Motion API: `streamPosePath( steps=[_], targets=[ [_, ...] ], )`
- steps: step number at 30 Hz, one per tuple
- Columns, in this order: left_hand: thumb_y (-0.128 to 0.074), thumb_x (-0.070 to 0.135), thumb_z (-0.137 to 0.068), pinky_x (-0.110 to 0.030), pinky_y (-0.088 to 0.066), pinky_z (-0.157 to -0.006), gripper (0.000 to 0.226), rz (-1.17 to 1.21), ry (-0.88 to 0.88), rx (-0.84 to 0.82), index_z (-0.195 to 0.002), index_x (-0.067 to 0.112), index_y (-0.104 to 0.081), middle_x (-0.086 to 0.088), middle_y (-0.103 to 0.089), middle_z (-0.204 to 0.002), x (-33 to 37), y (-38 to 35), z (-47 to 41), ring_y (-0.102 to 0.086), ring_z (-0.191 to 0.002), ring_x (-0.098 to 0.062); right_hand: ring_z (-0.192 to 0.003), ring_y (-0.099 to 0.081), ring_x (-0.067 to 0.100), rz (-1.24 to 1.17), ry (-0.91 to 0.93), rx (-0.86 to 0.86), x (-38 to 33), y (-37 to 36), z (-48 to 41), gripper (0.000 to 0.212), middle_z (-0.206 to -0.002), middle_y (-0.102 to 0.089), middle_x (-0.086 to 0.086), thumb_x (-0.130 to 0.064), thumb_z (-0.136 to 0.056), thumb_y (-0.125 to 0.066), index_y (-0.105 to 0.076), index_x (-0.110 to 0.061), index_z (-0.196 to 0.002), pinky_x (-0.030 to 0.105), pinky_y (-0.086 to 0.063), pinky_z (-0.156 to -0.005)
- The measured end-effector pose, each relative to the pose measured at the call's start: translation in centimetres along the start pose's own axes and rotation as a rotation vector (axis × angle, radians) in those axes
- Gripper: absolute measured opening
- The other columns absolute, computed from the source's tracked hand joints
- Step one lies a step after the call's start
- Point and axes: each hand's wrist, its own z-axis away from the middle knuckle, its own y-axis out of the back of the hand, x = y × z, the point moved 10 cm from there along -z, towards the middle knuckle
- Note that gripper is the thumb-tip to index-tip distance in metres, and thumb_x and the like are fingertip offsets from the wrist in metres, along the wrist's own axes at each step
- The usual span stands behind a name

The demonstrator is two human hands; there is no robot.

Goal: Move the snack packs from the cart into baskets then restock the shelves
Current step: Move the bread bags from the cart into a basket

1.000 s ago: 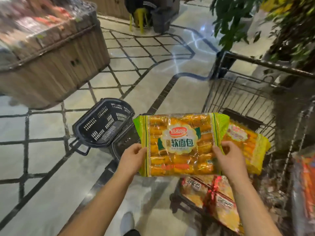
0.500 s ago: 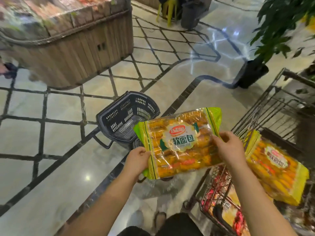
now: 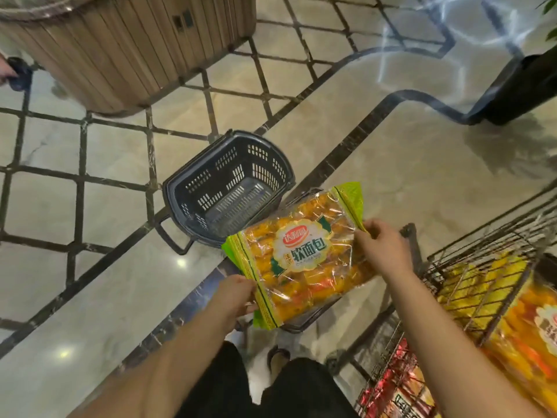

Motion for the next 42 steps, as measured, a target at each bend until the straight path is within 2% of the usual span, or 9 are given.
streamPosePath(
  steps=[5, 10, 15, 18, 21, 28, 35, 39, 42],
  targets=[
    [-0.054, -0.002, -0.099, -0.021, -0.051, -0.042, 0.006, 0.022, 0.142, -0.011, -0.097, 0.003, -0.056, -0.018, -0.06, -0.089, -1.9, -3.6, -5.3, -0.062, -0.072, -0.02, -0.105, -0.065, 0.027, 0.034, -0.034, 0.083, 4.2, -4.9, -5.3, 0.026, -0.115, -0.07, 0.007, -0.029, -0.094, -0.066, -0.072, -0.02, -0.118, 0.04, -0.052, -0.095],
    [-0.052, 0.005, -0.102, -0.024, -0.058, -0.052, 0.015, 0.165, 0.28, 0.007, -0.092, 0.011, -0.06, -0.007, -0.064, -0.071, -6.0, -7.6, -13.8, -0.062, -0.059, -0.011, -0.109, -0.063, 0.032, 0.144, 0.006, 0.105, 8.9, -11.9, -11.9, 0.028, -0.112, -0.072, 0.011, -0.024, -0.093, -0.064, -0.075, -0.015, -0.116, 0.04, -0.048, -0.096],
    [-0.053, 0.003, -0.102, -0.029, -0.057, -0.074, 0.013, 0.24, 0.363, 0.009, -0.105, 0.011, -0.062, -0.013, -0.07, -0.116, -9.1, -11.2, -22.5, -0.066, -0.106, -0.019, -0.113, -0.06, 0.037, 0.178, -0.009, 0.085, 14.8, -19.5, -18.0, 0.029, -0.117, -0.069, 0.016, -0.023, -0.096, -0.061, -0.074, -0.013, -0.121, 0.041, -0.044, -0.1],
    [-0.055, -0.001, -0.101, -0.032, -0.052, -0.079, 0.017, 0.234, 0.372, -0.016, -0.092, 0.013, -0.059, -0.006, -0.063, -0.098, -10.3, -13.3, -27.2, -0.058, -0.088, -0.012, -0.114, -0.059, 0.034, 0.193, -0.041, 0.014, 18.3, -24.3, -20.7, 0.028, -0.117, -0.069, 0.011, -0.02, -0.098, -0.057, -0.073, -0.015, -0.121, 0.04, -0.037, -0.104],
    [-0.066, 0.006, -0.097, -0.043, -0.047, -0.103, 0.009, 0.208, 0.383, -0.052, -0.1, 0.014, -0.062, -0.003, -0.064, -0.101, -12.6, -14.8, -31.5, -0.057, -0.09, -0.012, -0.116, -0.059, 0.035, 0.25, -0.062, -0.077, 21.3, -28.9, -22.7, 0.034, -0.122, -0.068, 0.014, -0.017, -0.095, -0.056, -0.07, -0.014, -0.125, 0.045, -0.041, -0.107],
    [-0.087, 0.043, -0.051, -0.049, -0.045, -0.111, 0.091, 0.137, 0.392, -0.094, -0.135, 0.026, -0.057, 0.0, -0.07, -0.131, -21.0, -15.3, -39.7, -0.064, -0.121, -0.023, -0.128, -0.053, 0.034, 0.228, -0.216, -0.293, 26.8, -36.7, -24.2, 0.044, -0.14, -0.059, 0.014, -0.025, -0.098, -0.058, -0.059, -0.01, -0.139, 0.036, -0.042, -0.104],
    [-0.079, 0.015, -0.088, -0.043, -0.052, -0.105, 0.06, 0.145, 0.479, -0.158, -0.141, 0.024, -0.052, 0.0, -0.069, -0.127, -18.5, -17.0, -38.5, -0.065, -0.115, -0.02, -0.115, -0.057, 0.036, 0.201, -0.247, -0.313, 28.3, -38.8, -24.4, 0.036, -0.121, -0.062, 0.014, -0.027, -0.091, -0.061, -0.058, -0.013, -0.124, 0.041, -0.048, -0.094],
    [-0.074, 0.016, -0.094, -0.043, -0.048, -0.108, 0.034, 0.018, 0.491, -0.139, -0.124, 0.015, -0.057, 0.0, -0.064, -0.107, -16.4, -16.3, -37.4, -0.058, -0.099, -0.017, -0.133, -0.046, 0.033, 0.264, -0.221, -0.341, 28.2, -38.4, -23.6, 0.062, -0.14, -0.053, 0.013, -0.029, -0.088, -0.061, -0.044, -0.013, -0.145, 0.048, -0.041, -0.111],
    [-0.072, 0.019, -0.096, -0.039, -0.052, -0.094, 0.027, -0.248, 0.341, -0.07, -0.111, 0.018, -0.049, 0.0, -0.062, -0.099, -12.9, -14.1, -35.9, -0.061, -0.094, -0.021, -0.145, -0.032, 0.032, 0.332, -0.241, -0.388, 27.2, -36.6, -21.7, 0.071, -0.155, -0.039, 0.015, -0.028, -0.093, -0.061, -0.032, -0.007, -0.154, 0.04, -0.029, -0.118]
  ],
)
